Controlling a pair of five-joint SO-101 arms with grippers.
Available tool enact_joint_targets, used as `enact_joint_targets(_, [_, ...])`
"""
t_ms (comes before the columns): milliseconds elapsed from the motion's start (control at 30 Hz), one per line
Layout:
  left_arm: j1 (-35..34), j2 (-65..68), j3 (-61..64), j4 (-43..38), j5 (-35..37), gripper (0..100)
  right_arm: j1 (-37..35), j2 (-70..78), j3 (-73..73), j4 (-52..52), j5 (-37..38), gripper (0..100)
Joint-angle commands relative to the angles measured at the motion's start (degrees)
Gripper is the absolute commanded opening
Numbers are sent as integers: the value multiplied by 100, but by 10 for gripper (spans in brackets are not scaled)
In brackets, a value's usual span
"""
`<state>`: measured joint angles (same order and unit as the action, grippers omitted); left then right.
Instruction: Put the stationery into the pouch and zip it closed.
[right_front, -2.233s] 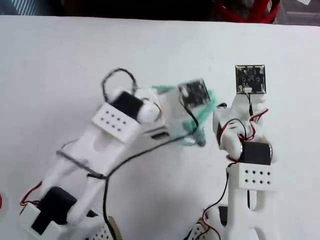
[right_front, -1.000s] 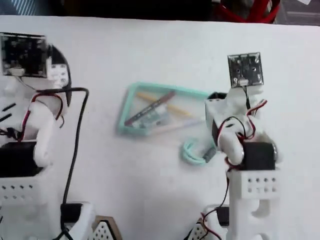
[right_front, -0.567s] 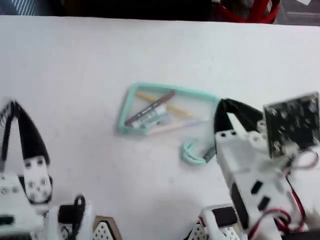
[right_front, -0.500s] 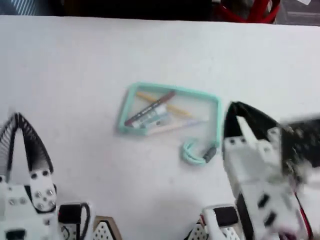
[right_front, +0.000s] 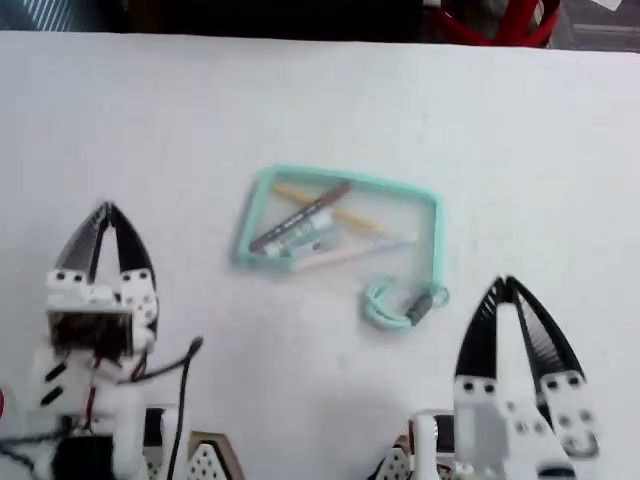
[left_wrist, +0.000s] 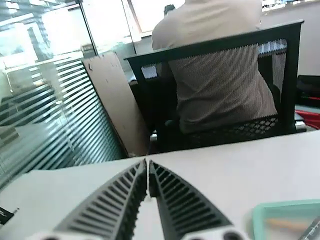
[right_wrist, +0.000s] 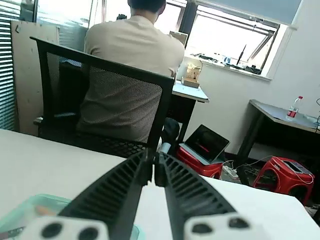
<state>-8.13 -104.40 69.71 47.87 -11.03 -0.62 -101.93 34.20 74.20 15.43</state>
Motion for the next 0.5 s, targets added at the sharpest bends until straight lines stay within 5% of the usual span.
enact_joint_targets(0, [-57, -13, 1310, -958, 70, 24, 4, -136, 1363, -523, 62, 20])
enact_joint_targets(233, [-4, -4, 2725, -1574, 70, 28, -13, -127, 2189, -611, -712, 25])
enact_joint_targets(467, [558, 4, 2716, 97, 79, 26, -22, -127, 4686, -1077, 413, 42])
